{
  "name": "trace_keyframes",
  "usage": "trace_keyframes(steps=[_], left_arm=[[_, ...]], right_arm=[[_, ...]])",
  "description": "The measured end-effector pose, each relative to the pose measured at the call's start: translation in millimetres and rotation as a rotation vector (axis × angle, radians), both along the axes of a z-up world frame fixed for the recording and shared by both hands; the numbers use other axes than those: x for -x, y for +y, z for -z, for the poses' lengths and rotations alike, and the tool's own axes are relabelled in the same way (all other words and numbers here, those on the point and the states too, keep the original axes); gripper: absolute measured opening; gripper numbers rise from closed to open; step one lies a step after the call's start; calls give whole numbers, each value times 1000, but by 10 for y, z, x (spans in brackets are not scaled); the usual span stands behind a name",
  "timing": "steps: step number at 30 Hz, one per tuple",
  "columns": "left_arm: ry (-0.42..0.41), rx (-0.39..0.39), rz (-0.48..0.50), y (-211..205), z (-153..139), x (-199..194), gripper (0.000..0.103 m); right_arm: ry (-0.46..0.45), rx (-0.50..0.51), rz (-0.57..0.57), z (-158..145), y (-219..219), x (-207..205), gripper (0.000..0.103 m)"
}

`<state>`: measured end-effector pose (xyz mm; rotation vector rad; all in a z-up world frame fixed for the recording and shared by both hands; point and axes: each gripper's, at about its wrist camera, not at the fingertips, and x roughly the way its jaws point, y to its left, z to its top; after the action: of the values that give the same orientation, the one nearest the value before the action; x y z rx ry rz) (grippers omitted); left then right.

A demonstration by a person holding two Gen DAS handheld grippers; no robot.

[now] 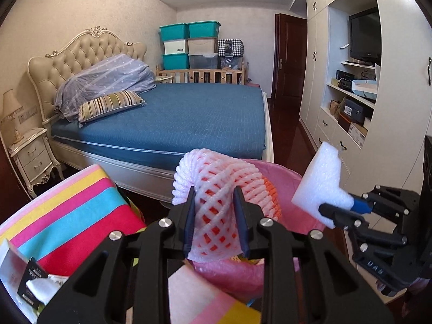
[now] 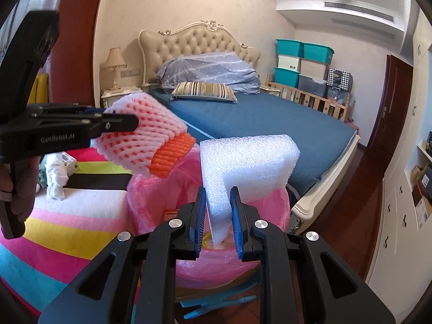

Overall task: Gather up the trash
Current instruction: 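Open the left tool to drop the fruit net while the right tool drops the foam block, then move both open tools back over the trash on the table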

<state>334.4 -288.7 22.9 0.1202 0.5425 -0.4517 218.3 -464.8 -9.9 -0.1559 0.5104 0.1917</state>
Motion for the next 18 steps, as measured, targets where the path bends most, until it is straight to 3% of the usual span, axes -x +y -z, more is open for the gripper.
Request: trace_keyframes(steps=[3, 5, 7, 8, 11, 14, 18], left_arm=[[17, 20, 3, -28, 15, -113, 29], [31, 18, 8, -88, 48, -197, 47], [26, 19, -11, -79, 80, -240, 69], [26, 24, -20, -83, 94, -242, 73], [29, 43, -34, -14, 114, -217, 76], [-3, 31, -69, 130, 106, -84, 90], [-38, 27, -125, 366, 64, 153, 98]], right_arm=[[15, -16, -14, 68, -33, -73, 20], [24, -21, -40, 132, -37, -116, 23], [35, -5, -14, 185, -51, -126, 53], [30, -14, -11, 192, -66, -109, 71], [6, -36, -9, 173, -110, 38, 72], [-21, -15, 15, 143, -125, 221, 72], [-48, -69, 39, 73, -130, 517, 74]])
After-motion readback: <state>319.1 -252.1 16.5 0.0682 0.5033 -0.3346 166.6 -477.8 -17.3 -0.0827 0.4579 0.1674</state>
